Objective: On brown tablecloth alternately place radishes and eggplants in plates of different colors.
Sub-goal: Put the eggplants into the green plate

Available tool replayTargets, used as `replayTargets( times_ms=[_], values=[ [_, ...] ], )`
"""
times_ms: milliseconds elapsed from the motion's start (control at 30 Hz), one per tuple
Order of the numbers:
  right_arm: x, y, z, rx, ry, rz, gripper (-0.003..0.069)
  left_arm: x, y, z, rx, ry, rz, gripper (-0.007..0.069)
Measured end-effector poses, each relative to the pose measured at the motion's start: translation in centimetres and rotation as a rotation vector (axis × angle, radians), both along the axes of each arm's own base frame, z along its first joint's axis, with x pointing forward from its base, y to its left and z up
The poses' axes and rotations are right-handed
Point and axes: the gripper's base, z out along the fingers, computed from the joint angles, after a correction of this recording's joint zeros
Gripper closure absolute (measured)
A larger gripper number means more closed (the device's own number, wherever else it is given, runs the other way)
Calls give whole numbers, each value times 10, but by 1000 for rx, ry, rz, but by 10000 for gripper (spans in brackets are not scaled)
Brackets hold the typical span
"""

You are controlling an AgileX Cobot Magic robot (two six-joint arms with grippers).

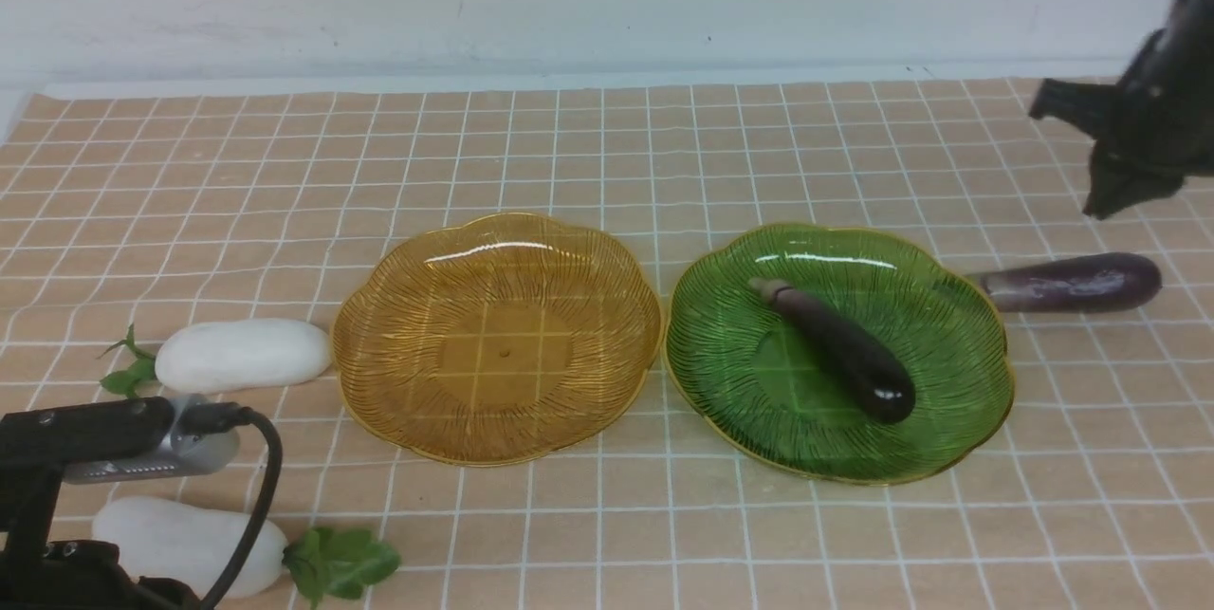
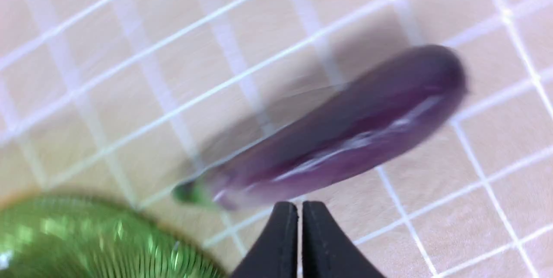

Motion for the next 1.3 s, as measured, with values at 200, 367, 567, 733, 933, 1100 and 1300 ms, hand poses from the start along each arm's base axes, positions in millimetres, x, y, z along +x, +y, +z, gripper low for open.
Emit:
replayTargets(
  times_ms=[200, 367, 567, 733, 933, 1100, 1300],
  values=[
    [8, -21, -22, 108, 15, -162, 484, 0, 0, 0, 0, 0, 0, 614],
    [17, -25, -40, 130, 3, -346, 244, 0, 0, 0, 0, 0, 0, 614],
    [21, -27, -64, 145, 50, -470, 78, 0, 0, 0, 2, 0, 0, 614],
    [24, -27, -82, 140, 75, -472, 74, 0, 0, 0, 3, 0, -1, 614],
    [25, -28, -87, 120, 81, -407, 137, 0, 0, 0, 4, 0, -1, 614],
    [27, -38, -78, 108, 81, -303, 333, 0, 1, 0, 8, 0, -2, 614],
    [41, -45, -11, 82, -46, 29, 323, 0, 2, -1, 34, -4, -7, 614]
  ],
)
